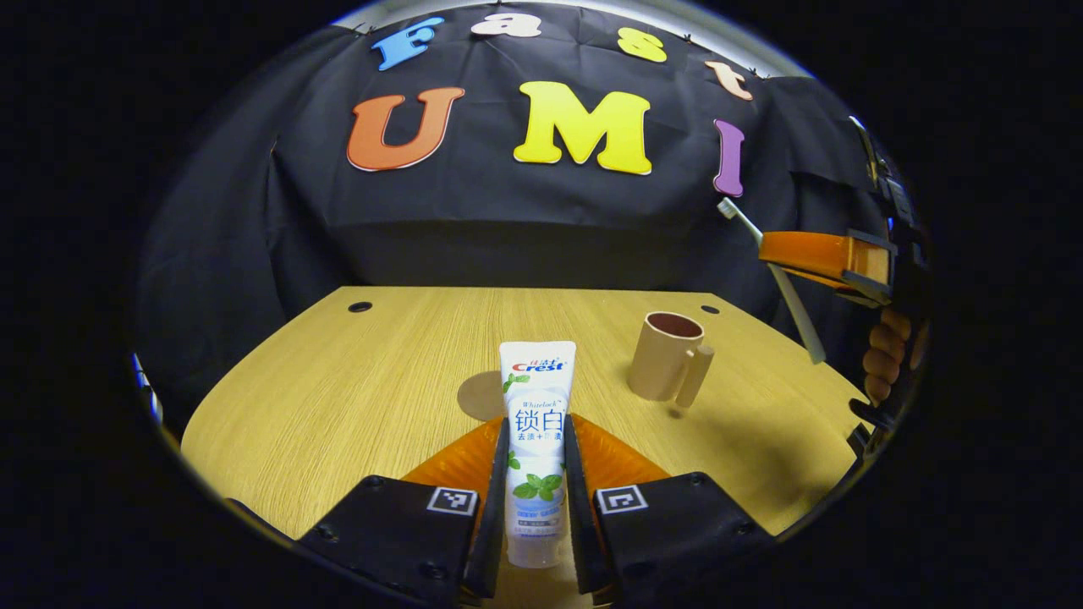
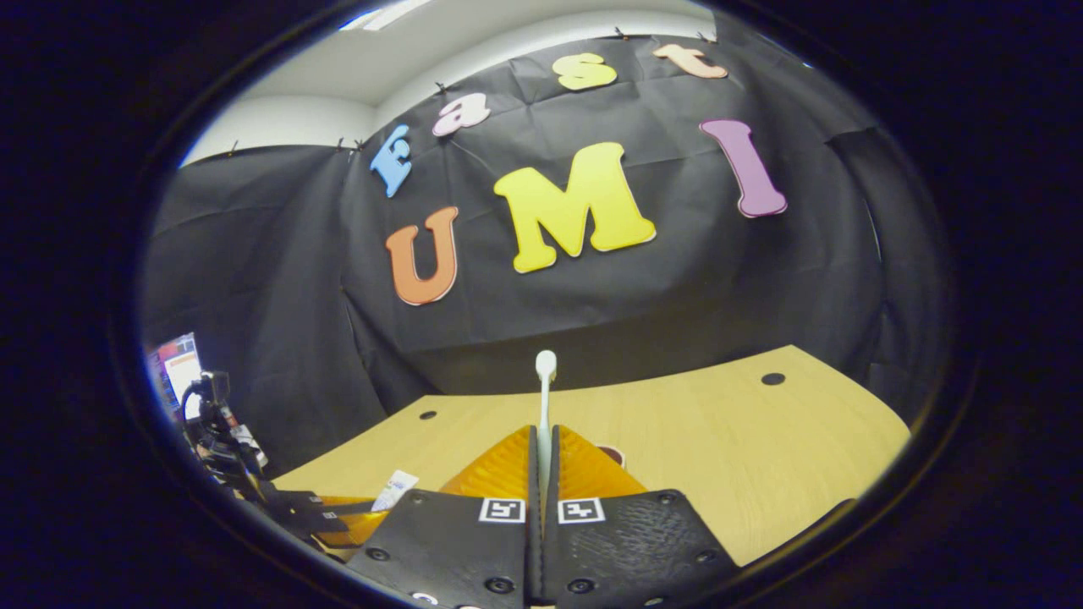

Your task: Put the toothbrush and toothpaste on the desktop into the cup, then pick up the cup and place it on the coaster on the desktop.

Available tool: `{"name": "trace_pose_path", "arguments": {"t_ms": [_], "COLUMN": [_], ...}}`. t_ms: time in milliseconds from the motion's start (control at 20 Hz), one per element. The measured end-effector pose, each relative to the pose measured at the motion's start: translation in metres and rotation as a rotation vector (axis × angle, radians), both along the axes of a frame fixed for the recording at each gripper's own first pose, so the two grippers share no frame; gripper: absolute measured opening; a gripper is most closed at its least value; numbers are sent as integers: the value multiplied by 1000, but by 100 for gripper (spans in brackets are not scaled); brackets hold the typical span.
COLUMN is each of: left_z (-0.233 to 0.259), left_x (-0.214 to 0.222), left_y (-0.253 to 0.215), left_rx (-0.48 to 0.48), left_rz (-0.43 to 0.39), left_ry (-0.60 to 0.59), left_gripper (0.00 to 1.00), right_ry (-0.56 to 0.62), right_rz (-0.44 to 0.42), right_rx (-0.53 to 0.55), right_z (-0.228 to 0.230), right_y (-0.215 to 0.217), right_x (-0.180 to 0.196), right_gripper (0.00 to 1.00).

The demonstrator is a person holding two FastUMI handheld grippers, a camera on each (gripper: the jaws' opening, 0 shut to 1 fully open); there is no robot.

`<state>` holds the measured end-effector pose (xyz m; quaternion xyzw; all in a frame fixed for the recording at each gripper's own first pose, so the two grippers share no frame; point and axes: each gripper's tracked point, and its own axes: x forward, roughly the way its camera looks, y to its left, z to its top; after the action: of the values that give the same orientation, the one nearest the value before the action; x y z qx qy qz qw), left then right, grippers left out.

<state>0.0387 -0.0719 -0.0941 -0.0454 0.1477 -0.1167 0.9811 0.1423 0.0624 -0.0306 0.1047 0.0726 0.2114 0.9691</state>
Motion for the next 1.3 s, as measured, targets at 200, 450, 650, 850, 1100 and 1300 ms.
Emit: {"name": "trace_pose_path", "arguments": {"t_ms": [200,450,650,850,1100,1300], "left_z": [15,35,48,57,61,59], "left_x": [8,12,17,29,39,44], "left_y": [-14,-23,-28,-36,-51,-54], "left_rx": [-33,-32,-50,-53,-80,-80], "left_rz": [-23,-34,-29,-28,-50,-46], "left_ry": [-33,-71,-109,-141,-148,-144], "left_gripper": [37,37,37,37,37,37], "right_ry": [-67,-148,-153,-127,-141,-115], "right_rz": [25,56,49,36,49,54], "right_rx": [5,-17,-26,-61,-102,-80], "right_z": [9,3,-17,-40,-48,-52], "right_y": [7,26,29,27,33,29], "right_x": [45,90,123,143,147,144], "right_gripper": [0,0,0,0,1,4]}}
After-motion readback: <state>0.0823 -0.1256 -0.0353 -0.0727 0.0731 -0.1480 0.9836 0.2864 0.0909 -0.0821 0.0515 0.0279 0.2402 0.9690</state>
